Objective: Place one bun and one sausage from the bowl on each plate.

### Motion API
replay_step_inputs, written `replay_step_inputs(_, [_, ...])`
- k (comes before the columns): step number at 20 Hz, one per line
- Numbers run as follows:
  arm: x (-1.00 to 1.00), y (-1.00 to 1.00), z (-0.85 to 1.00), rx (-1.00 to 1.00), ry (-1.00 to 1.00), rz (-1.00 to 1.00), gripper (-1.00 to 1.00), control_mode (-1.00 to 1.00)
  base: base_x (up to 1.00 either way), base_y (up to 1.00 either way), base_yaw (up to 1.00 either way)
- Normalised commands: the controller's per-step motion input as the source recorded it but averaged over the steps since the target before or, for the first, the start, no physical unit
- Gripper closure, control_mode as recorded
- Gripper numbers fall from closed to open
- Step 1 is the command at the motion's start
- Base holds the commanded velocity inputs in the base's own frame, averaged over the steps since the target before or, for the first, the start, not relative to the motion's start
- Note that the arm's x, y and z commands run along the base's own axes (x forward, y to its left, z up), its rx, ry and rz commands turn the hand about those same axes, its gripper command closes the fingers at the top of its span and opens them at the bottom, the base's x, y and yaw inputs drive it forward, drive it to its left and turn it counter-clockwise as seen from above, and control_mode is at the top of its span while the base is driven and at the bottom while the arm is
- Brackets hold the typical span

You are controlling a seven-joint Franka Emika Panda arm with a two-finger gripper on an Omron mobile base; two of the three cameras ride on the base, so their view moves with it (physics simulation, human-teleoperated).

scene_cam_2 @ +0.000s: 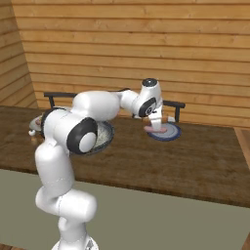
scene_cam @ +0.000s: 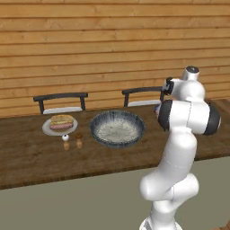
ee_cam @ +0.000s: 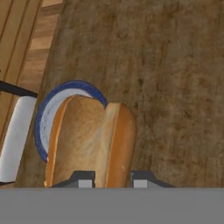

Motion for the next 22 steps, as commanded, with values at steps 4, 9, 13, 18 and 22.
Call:
replay_step_inputs(4, [0.46,0.0,-0.12,0.03,0.0,0.0,1.0,-1.0,0.0,0.0,0.0])
replay_step_inputs(9, [0.17,0.0,-0.09,0.0,0.0,0.0,1.0,-1.0,0.0,0.0,0.0])
replay_step_inputs(13, [0.14,0.0,-0.2,0.0,0.0,0.0,1.0,-1.0,0.0,0.0,0.0])
replay_step_inputs(18, [0.25,0.0,-0.29,0.02,0.0,0.0,1.0,-1.0,0.0,0.0,0.0])
replay_step_inputs(22, [0.27,-0.05,-0.15,0.01,0.0,0.0,1.0,-1.0,0.0,0.0,0.0])
